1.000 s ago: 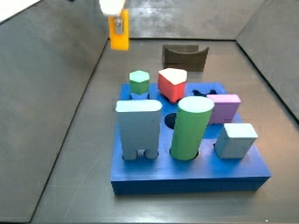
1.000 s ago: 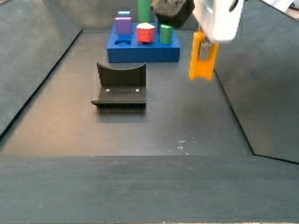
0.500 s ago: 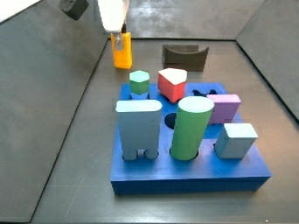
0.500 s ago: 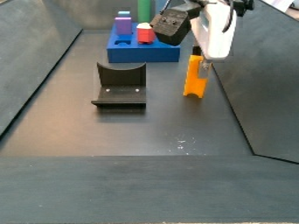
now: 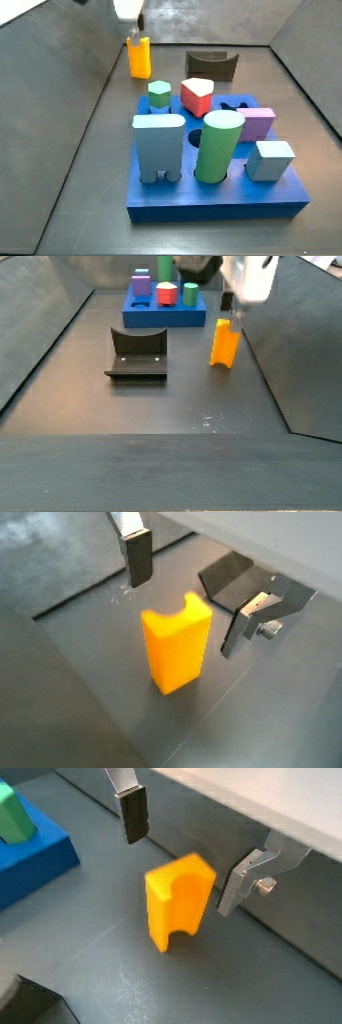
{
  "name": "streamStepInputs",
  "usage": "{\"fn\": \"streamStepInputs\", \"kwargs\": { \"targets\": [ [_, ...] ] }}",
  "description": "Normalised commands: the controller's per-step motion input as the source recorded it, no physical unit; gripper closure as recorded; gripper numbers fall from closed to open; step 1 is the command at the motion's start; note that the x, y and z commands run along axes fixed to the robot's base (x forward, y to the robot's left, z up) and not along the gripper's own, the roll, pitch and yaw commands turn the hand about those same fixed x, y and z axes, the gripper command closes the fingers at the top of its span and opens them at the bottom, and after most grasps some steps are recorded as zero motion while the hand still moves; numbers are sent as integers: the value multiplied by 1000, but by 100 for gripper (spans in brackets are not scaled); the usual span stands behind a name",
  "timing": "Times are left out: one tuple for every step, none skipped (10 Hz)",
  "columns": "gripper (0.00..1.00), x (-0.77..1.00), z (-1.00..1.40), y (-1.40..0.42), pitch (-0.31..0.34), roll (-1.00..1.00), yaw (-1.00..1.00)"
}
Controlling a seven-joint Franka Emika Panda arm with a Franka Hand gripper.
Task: Pick up the arch object. Move up. Rotate the arch object. Move to above the board. Insert the arch object.
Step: Rotate the arch object.
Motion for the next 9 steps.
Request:
{"fn": "streamStepInputs", "kwargs": {
  "targets": [
    [0,-13,387,18,39,-71,-17],
    [0,-9,241,20,44,-58,-21],
    [0,0,0,0,8,-7,1000],
    [0,16,-82,-6,8,-6,1000],
    [0,28,-63,-14,6,-6,1000],
    [0,31,-49,-8,5,-6,1000],
    [0,34,-42,-7,5,-7,1000],
    [0,34,-39,-6,5,-7,1000],
    [0,36,-36,-6,4,-7,1000]
  ]
}}
